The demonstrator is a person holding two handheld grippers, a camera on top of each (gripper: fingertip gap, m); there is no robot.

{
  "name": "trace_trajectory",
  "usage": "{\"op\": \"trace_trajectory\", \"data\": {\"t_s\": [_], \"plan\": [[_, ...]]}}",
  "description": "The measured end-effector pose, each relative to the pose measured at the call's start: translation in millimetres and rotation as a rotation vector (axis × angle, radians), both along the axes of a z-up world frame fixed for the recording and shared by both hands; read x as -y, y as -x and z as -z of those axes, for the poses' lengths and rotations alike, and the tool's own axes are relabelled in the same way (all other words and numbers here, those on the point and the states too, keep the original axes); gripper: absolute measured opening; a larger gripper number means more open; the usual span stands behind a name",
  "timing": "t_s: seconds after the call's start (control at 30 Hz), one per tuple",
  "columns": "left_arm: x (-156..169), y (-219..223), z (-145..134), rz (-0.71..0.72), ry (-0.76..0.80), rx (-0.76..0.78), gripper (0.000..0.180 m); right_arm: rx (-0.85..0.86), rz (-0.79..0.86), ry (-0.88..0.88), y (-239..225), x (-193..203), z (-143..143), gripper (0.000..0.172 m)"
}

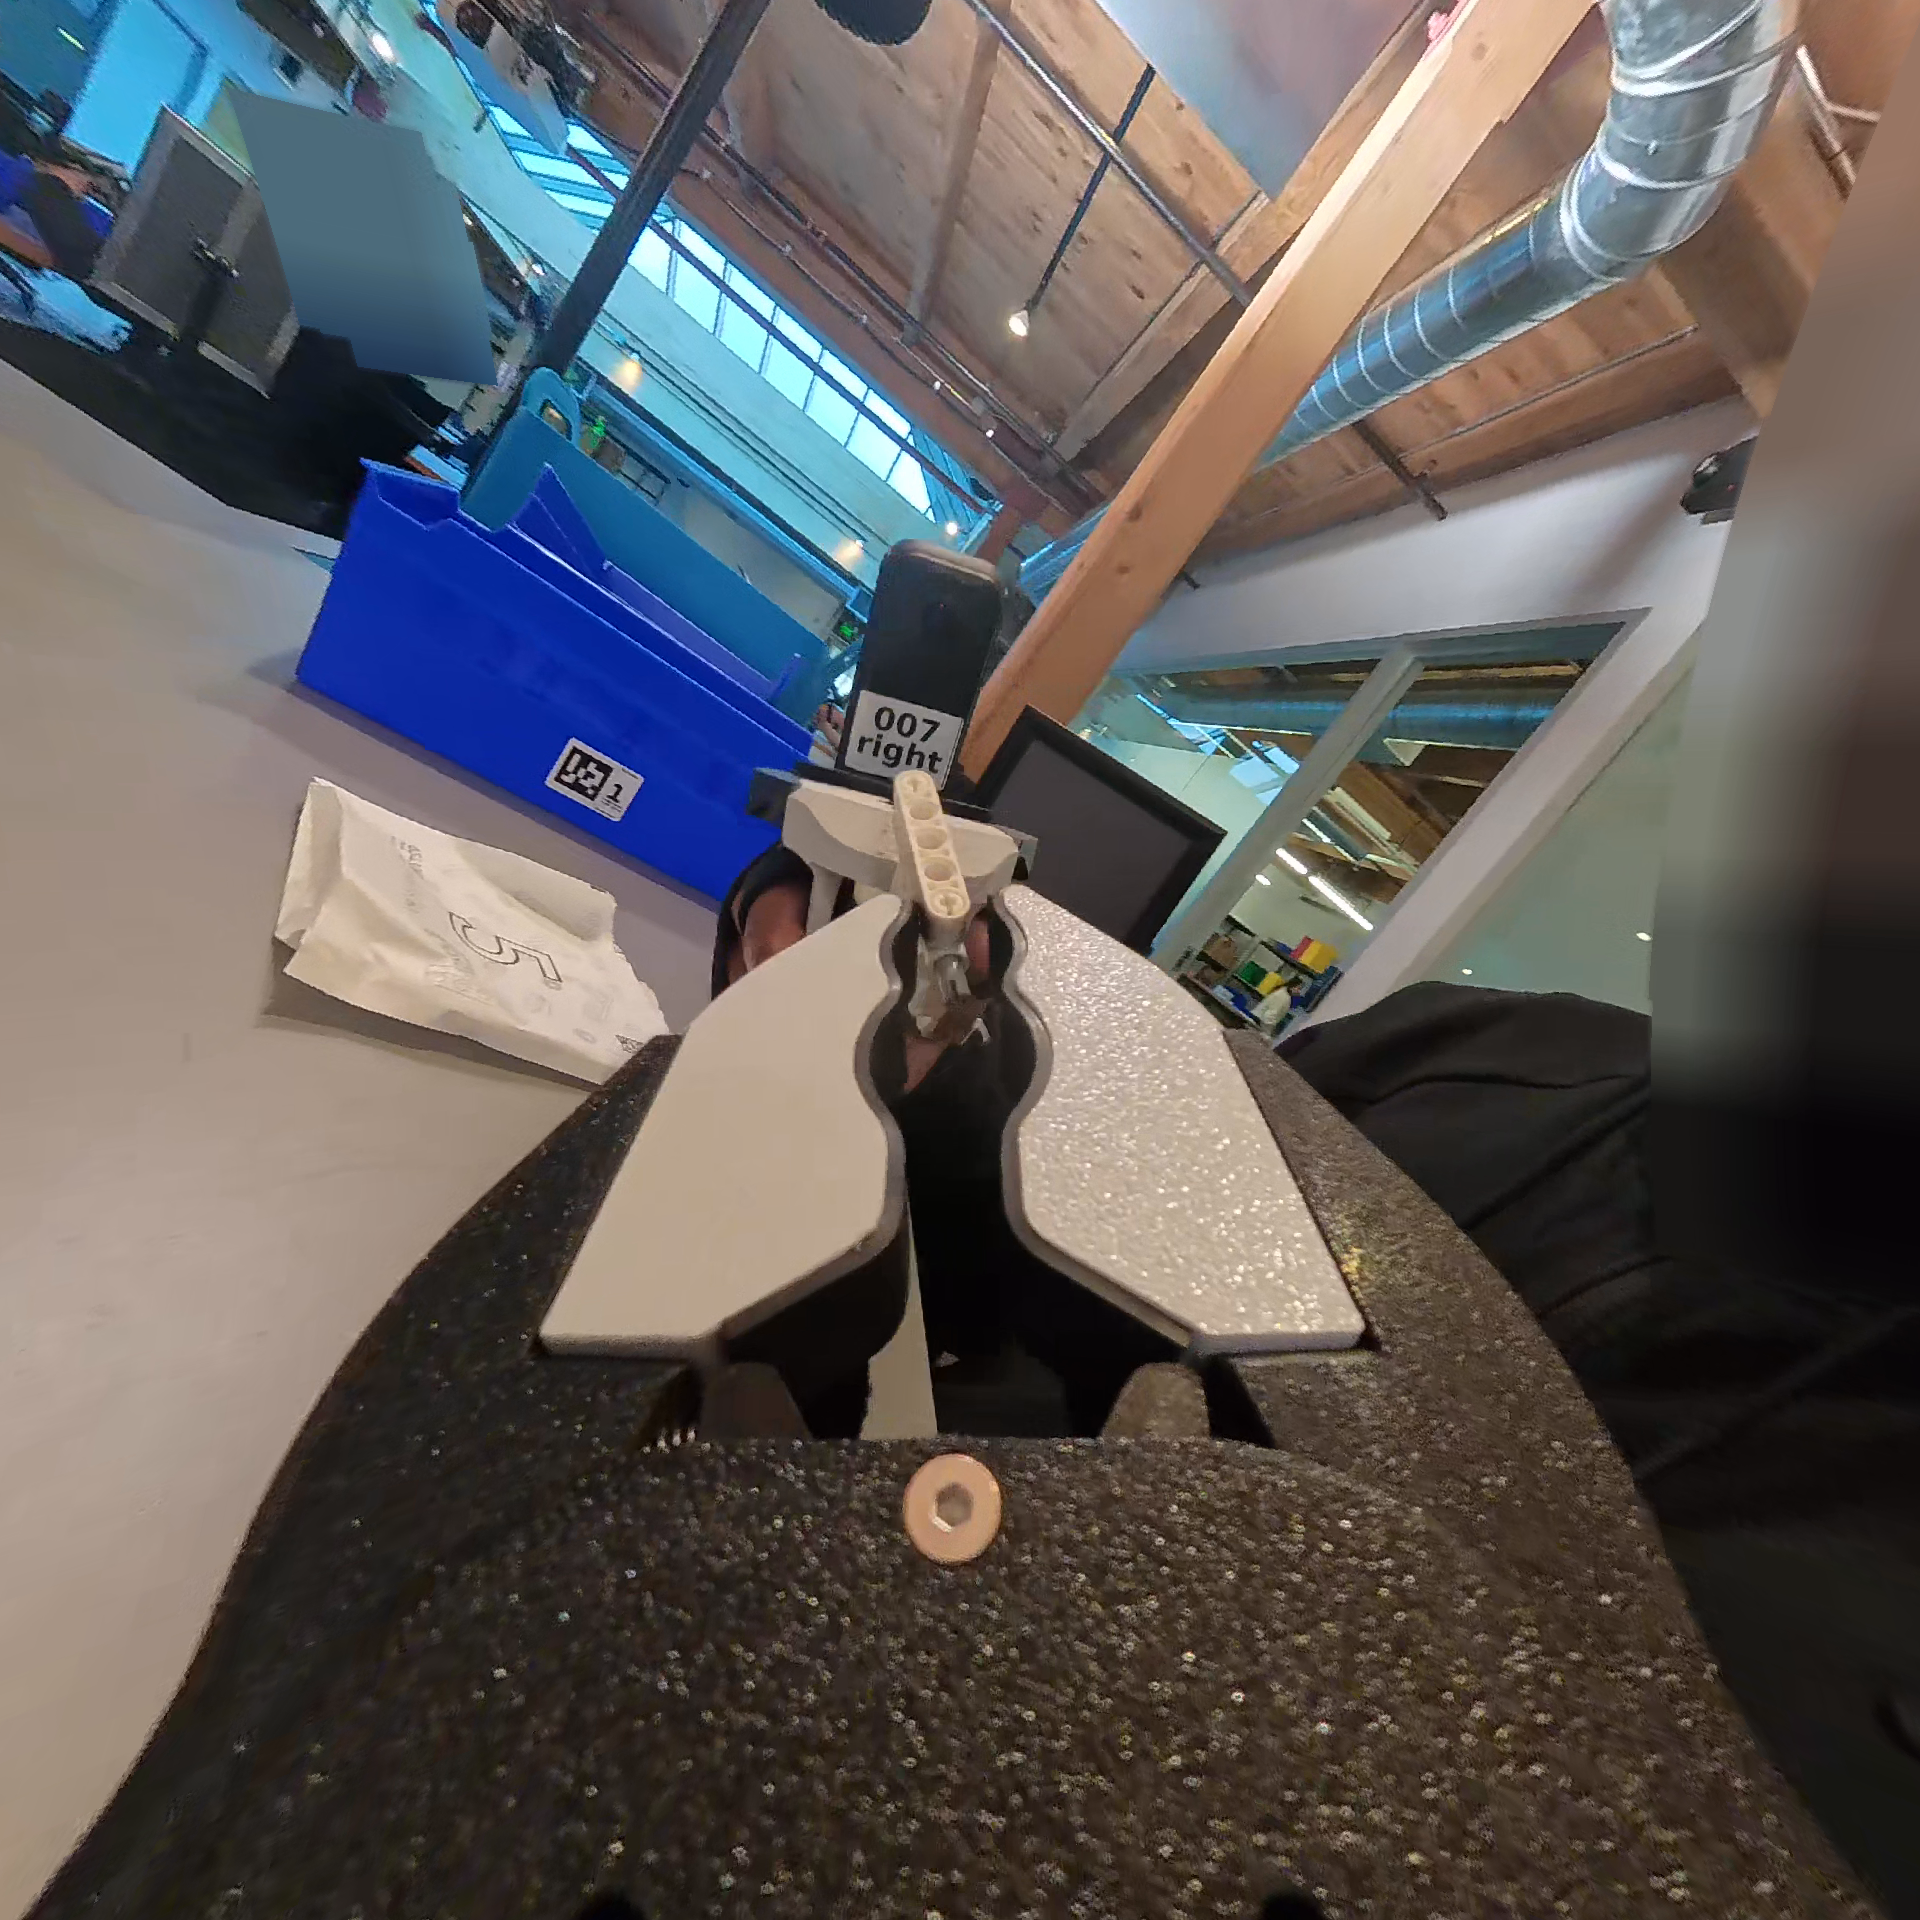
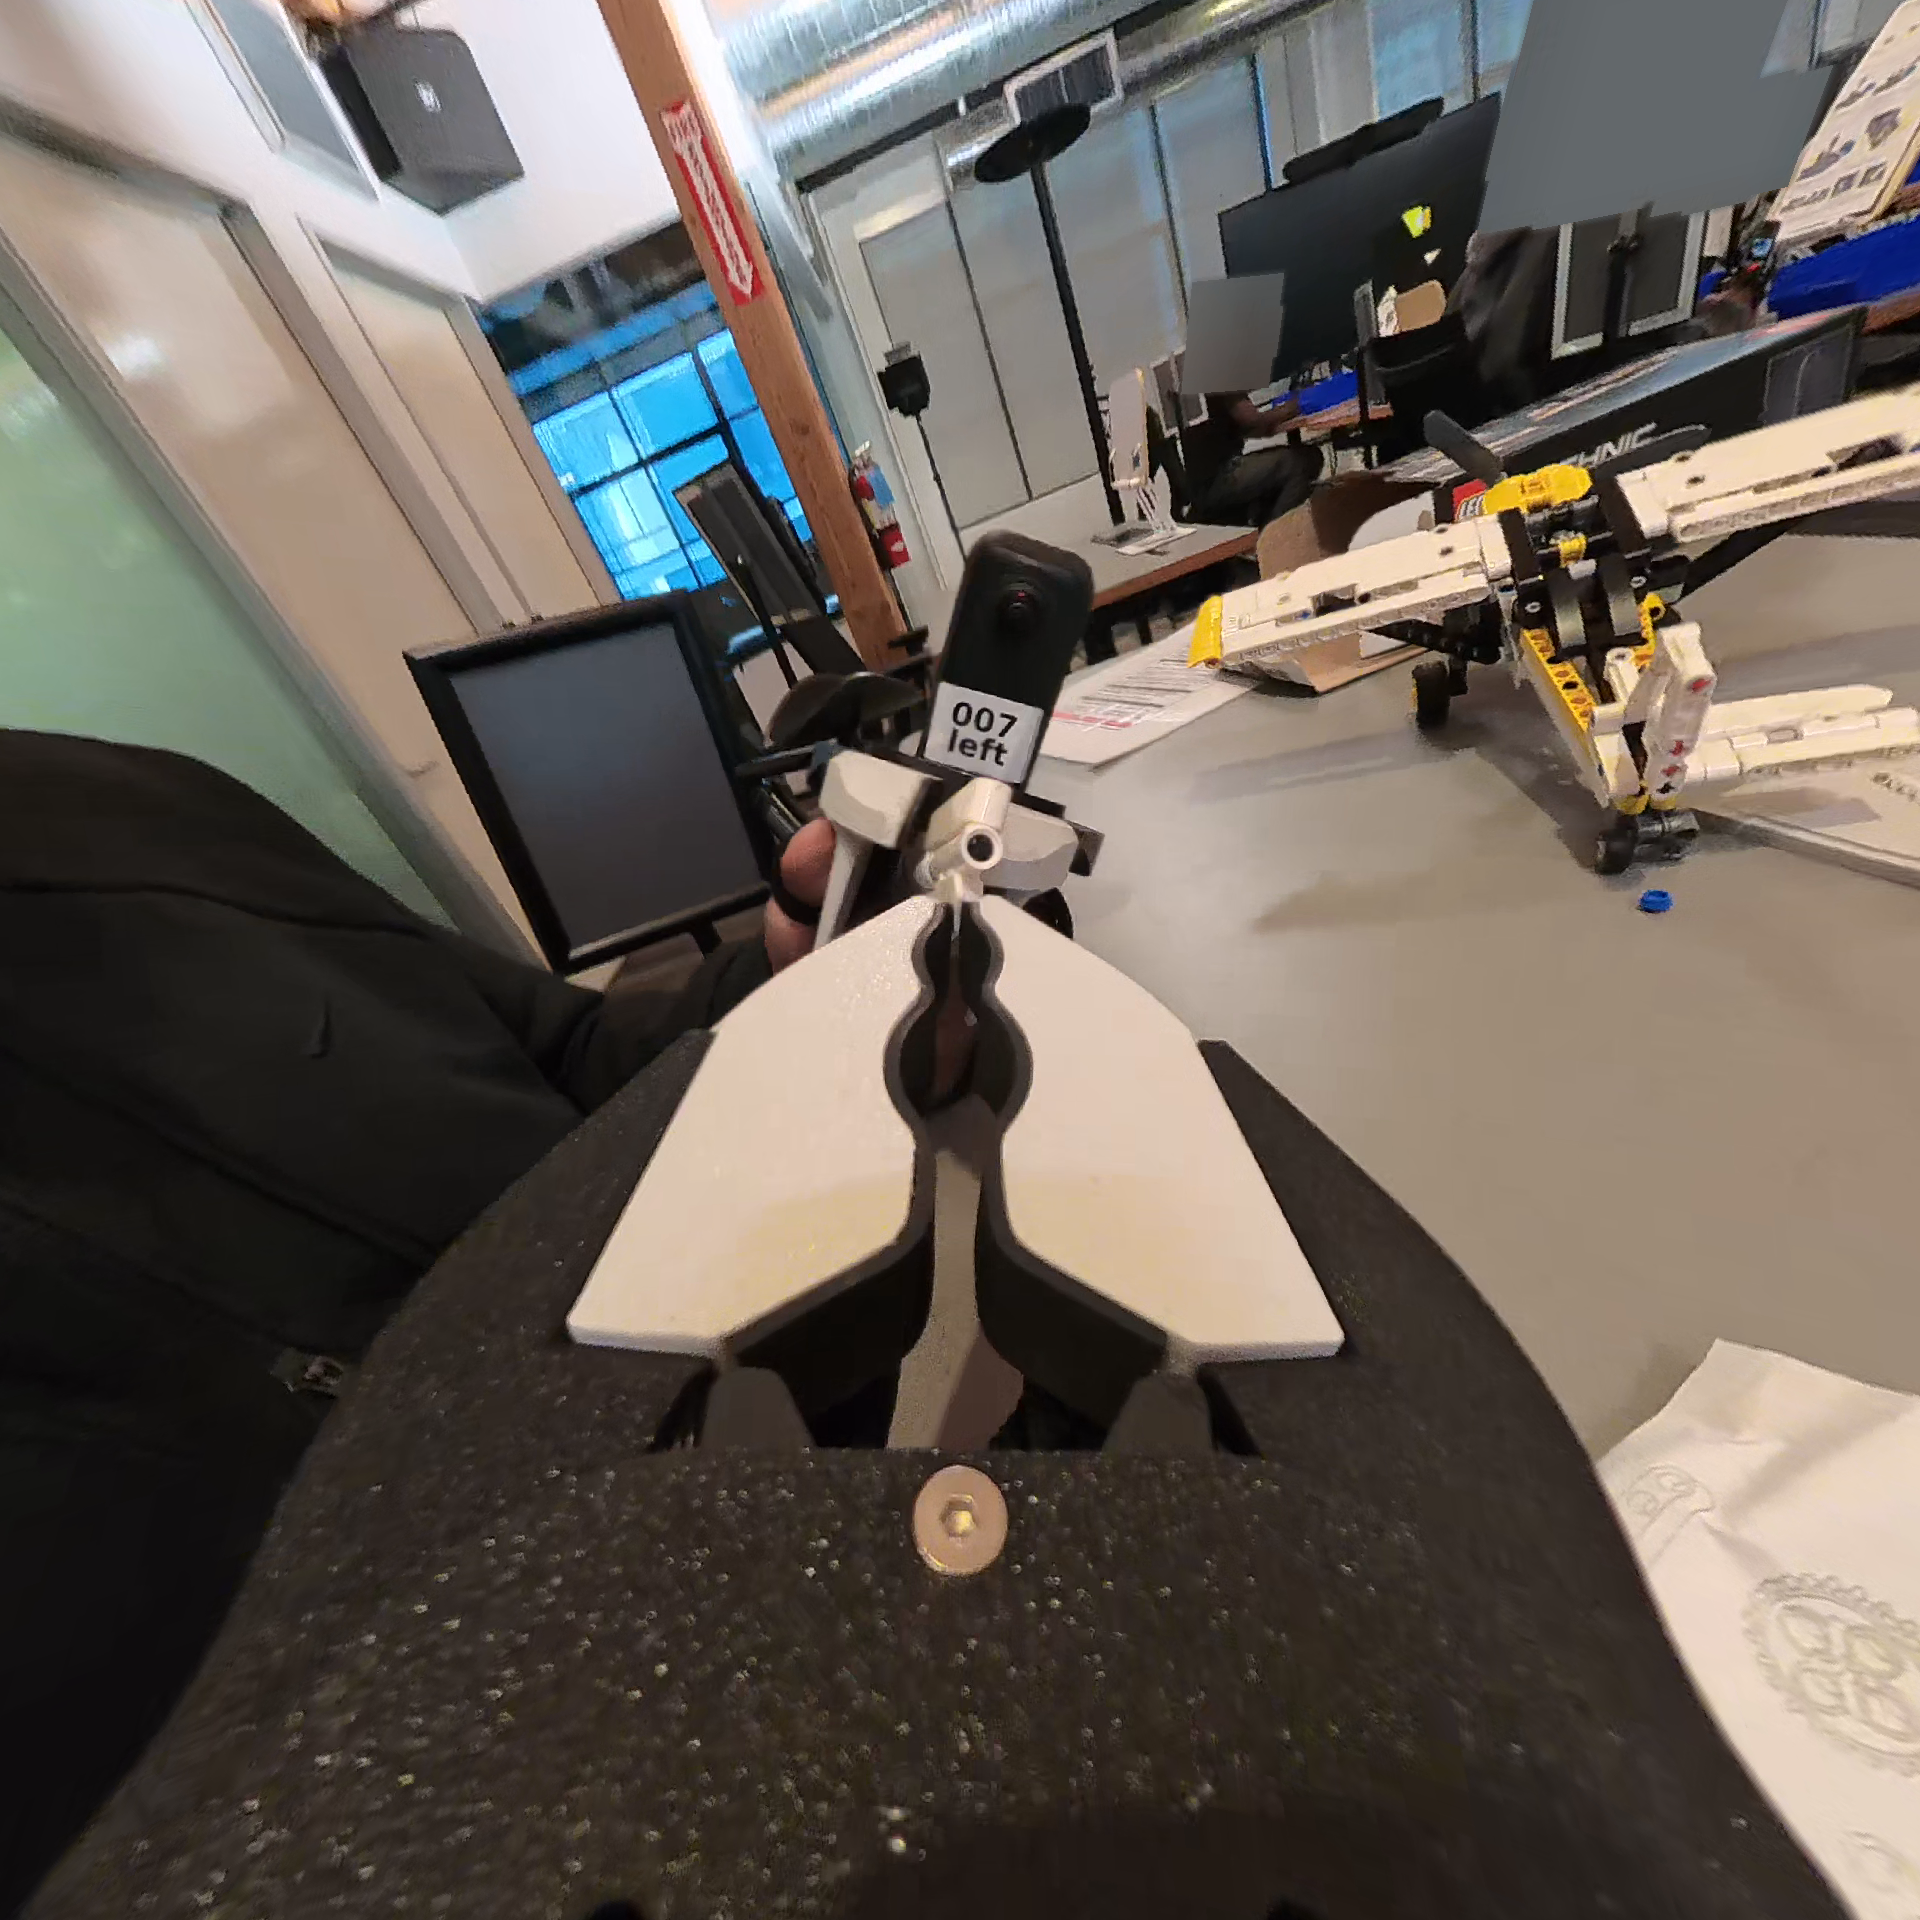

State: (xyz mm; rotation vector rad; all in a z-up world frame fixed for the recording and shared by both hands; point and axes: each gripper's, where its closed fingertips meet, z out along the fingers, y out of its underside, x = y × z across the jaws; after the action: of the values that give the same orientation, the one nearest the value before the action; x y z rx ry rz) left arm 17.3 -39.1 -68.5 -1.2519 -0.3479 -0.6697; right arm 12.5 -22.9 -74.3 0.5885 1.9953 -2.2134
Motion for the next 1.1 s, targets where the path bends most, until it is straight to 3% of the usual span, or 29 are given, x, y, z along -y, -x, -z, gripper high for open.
{"op": "trace_trajectory", "data": {"t_s": [0.47, 0.7, 0.83, 1.1], "plan": [[-5.6, -4.9, 5.0, -0.125, 0.068, -0.079, 0.008, 0.022, 0.008, 0.079, -7.9, 5.1, -2.1, 0.001], [-4.5, -7.9, 2.7, -0.125, 0.053, -0.086, 0.008, 0.06, 0.009, 0.083, -9.1, 15.1, 1.6, 0.022], [-5.2, -8.8, 3.0, -0.112, 0.056, -0.084, 0.008, 0.042, 0.025, 0.091, -10.1, 18.9, 0.2, 0.007], [-6.8, -4.2, 8.3, -0.16, 0.125, -0.109, 0.008, 0.115, 0.052, 0.121, -3.8, 16.0, 1.2, 0.006]]}}
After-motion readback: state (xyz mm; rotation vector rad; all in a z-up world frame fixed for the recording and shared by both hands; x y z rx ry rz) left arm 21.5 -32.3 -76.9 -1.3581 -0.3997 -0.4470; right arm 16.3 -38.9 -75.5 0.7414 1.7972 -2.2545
